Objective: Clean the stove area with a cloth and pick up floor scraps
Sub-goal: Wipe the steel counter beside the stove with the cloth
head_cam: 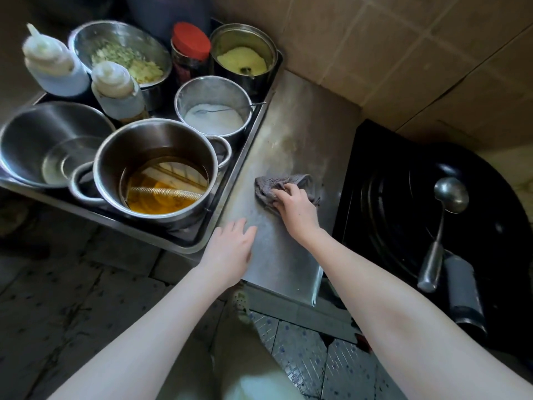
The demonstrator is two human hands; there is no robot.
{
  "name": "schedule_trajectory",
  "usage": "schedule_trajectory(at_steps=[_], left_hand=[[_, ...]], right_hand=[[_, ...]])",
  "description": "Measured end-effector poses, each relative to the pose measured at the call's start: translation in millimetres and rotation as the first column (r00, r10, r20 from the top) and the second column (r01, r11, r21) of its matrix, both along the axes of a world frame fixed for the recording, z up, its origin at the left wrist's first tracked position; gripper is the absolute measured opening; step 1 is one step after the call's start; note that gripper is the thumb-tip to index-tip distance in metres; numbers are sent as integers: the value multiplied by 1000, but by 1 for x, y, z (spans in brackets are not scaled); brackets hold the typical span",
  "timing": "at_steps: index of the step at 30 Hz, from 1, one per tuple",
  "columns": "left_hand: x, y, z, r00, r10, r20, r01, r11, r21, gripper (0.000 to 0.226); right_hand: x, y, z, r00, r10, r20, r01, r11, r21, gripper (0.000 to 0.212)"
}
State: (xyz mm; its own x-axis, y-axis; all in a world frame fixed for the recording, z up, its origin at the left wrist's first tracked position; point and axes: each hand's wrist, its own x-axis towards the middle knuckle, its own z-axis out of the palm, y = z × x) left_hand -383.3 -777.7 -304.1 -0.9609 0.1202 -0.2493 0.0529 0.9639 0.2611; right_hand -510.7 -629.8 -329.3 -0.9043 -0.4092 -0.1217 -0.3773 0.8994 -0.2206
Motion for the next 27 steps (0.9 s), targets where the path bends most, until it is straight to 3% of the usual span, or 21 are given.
schedule_trajectory(at_steps=[8,20,27], left_hand=[[-26,2,3,1000,17,-25,-17,1000,15,42],[-80,12,-3,996,82,-22,-81,997,20,48],[-117,15,-9,989,118,-88,-116,993,20,45]], right_hand=[[-29,-10,0,999,-34,-20,33,998,-52,30],[-134,-34,8,997,-70,-21,71,997,29,30],[-193,-40,7,994,-101,-48,100,995,-14,31]])
